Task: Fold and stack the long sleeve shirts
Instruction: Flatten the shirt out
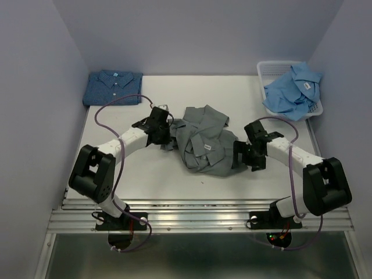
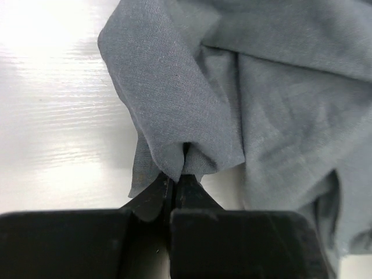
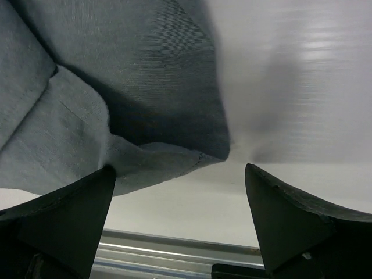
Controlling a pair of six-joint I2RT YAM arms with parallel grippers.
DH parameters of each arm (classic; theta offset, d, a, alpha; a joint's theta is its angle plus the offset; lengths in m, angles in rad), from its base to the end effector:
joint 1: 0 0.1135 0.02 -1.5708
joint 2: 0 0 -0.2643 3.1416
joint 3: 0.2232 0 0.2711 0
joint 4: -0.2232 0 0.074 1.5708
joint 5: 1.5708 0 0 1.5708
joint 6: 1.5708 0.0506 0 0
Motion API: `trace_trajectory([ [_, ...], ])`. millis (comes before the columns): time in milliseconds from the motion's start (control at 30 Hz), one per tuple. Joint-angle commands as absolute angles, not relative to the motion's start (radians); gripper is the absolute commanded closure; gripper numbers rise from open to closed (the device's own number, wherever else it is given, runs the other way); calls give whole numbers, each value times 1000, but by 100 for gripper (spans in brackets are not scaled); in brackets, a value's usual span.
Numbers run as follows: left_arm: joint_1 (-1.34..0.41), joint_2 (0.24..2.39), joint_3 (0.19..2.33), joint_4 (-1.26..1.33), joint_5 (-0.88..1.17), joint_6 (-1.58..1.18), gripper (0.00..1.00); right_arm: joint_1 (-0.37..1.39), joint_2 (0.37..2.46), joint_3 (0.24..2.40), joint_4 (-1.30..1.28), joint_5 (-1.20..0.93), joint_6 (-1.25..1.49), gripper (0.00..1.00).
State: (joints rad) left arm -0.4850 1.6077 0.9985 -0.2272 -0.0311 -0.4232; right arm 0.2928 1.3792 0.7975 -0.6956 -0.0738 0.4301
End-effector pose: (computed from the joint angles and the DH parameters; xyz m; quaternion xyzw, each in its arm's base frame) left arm 0.3231 -0.1685 0.1831 0.0233 0.9330 -0.1444 0.3289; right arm 0.2474 0.0785 0.1587 0.0624 0.9866 0.0858 0.1238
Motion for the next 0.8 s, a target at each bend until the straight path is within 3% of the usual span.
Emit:
trace_trajectory([
  [0,-489,1470,1034,-276,-55,-408,100,373,1443,836,-655,-29,468,8],
  [67,-491,1419,1028,-296,-69,-416,100,382,1460,839,-632,-5,489,56],
  [167,-489,1352,1032,-319,-107,-423,100,391,1427,873,-600,41,485,98],
  [533,-489,1077,1224,-319,-276,-384,100,391,1123,1208,-327,326,381,99],
  [767,-489,845,1333,-172,-370,-293,100,391,1011,1423,-167,494,213,99],
])
